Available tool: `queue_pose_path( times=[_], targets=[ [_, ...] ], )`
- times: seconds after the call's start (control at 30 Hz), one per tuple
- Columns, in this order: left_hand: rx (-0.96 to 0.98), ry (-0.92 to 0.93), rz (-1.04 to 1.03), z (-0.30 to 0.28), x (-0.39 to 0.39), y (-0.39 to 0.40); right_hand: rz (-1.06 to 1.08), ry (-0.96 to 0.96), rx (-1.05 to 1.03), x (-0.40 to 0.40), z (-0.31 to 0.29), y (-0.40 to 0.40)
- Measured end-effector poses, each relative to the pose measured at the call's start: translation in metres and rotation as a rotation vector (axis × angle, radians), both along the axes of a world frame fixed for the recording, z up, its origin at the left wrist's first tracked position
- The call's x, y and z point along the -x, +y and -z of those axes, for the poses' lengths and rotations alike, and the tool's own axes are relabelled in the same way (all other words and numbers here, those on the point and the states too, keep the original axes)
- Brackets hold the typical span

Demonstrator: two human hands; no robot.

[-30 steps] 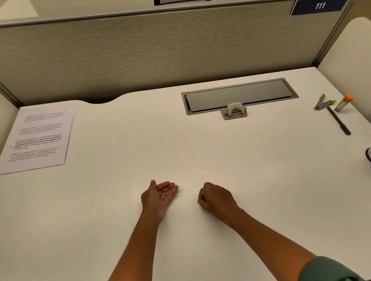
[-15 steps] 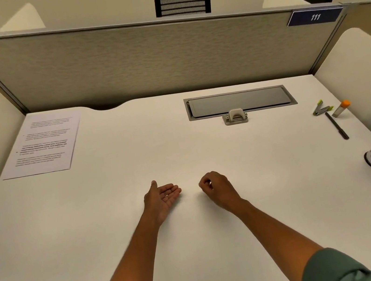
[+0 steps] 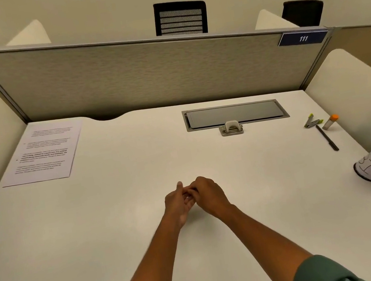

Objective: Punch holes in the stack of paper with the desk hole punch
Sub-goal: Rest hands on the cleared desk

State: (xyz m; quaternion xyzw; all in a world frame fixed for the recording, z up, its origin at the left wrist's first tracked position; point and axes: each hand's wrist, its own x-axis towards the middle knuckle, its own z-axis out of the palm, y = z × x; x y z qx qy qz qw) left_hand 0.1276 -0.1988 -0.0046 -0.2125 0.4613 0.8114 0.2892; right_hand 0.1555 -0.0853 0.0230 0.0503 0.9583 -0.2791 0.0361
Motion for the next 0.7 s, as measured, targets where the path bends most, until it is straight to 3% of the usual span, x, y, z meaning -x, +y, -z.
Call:
queue_pose_path(
  times=[0.33, 0.7],
  targets=[
    [0.034, 0.028, 0.098, 0.003, -0.045, 0.068, 0.413, 0.209, 0.197, -0.046, 0.016, 0.071],
    [0.044, -0.045, 0.137, 0.008, -0.097, 0.161, 0.594, 0.259, 0.26, -0.097, 0.028, 0.165]
  ],
)
